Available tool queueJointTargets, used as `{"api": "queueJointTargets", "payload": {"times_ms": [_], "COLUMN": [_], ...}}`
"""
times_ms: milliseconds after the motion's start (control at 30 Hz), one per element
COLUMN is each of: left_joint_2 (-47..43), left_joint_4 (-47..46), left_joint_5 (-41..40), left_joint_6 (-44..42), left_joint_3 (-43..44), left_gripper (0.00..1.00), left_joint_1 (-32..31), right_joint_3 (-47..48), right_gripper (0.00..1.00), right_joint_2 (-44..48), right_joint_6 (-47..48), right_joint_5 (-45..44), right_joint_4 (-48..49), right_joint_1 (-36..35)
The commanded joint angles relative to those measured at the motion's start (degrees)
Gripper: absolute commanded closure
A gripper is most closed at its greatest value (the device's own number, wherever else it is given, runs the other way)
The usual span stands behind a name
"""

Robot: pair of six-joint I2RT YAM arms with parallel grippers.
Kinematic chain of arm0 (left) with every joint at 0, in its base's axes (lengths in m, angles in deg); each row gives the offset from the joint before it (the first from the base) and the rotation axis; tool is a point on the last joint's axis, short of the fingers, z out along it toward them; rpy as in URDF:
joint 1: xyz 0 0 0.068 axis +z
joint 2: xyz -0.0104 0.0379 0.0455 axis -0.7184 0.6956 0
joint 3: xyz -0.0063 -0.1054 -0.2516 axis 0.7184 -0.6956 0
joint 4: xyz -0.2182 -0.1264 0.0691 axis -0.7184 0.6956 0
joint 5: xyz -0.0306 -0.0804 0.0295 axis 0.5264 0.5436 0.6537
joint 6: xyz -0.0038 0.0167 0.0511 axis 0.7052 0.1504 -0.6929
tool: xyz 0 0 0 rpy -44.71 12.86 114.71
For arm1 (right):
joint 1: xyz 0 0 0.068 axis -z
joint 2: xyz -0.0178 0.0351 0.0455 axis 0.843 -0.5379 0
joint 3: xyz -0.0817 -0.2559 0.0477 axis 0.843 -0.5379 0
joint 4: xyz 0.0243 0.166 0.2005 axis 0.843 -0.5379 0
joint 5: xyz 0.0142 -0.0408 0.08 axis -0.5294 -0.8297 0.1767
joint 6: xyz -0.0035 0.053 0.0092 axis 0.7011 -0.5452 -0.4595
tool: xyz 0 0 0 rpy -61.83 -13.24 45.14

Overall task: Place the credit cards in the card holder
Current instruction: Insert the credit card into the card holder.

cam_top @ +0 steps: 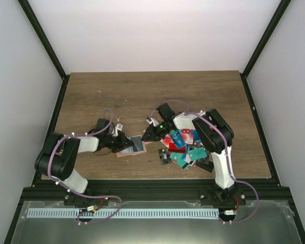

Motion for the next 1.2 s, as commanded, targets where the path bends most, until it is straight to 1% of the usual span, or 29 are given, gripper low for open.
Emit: {"api": "queueJointTargets", "payload": {"times_ms": [0,167,333,433,600,700,767,800,933,1033,1067,1167], "left_joint_2": [-0.6,-4.9,-8.2,-10.1,-14.3,-16.7,-17.5,-17.6,-16.4,-13.8,-12.9,-9.7], "left_joint_4": [2.4,10.0,14.2,16.6,22.2,24.6,25.7,26.1,25.3,23.6,23.1,21.4], "left_joint_5": [-1.2,-4.5,-6.2,-6.7,-7.9,-8.2,-8.5,-8.6,-9.5,-8.8,-8.6,-8.0], "left_joint_6": [0.6,-1.9,-4.0,-4.5,-5.8,-6.1,-6.5,-6.7,-7.5,-8.6,-9.1,-9.9], "left_joint_3": [0.8,1.7,1.8,1.7,3.0,3.9,4.5,4.6,4.7,4.8,4.9,4.9], "left_gripper": [0.95,0.87,0.8,0.75,0.6,0.58,0.59,0.62,0.83,0.94,0.96,0.96], "left_joint_1": [-1.3,-1.3,-1.3,-1.3,-1.3,-1.3,-1.3,-1.3,-1.3,-1.4,-1.5,-1.8], "right_joint_3": [1.2,1.2,1.8,2.6,3.4,3.9,3.8,3.5,1.5,0.6,0.6,0.5], "right_gripper": [0.78,0.78,0.77,0.75,0.7,0.66,0.65,0.64,0.64,0.64,0.64,0.64], "right_joint_2": [-0.8,0.7,2.2,3.0,4.6,5.2,5.6,5.9,7.1,7.7,7.7,7.5], "right_joint_6": [-0.1,0.5,2.1,3.0,3.8,4.0,3.6,3.2,1.0,-0.4,-0.6,-1.2], "right_joint_5": [-1.7,-2.9,-4.6,-5.2,-5.8,-5.5,-5.1,-4.6,-2.4,-1.3,-1.2,-0.9], "right_joint_4": [-0.5,-1.7,-3.9,-5.7,-7.4,-8.1,-7.9,-7.5,-5.0,-3.7,-3.5,-3.0], "right_joint_1": [-0.8,-0.8,-0.6,-0.4,0.0,0.0,0.0,0.0,-0.1,-0.3,-0.4,-0.6]}}
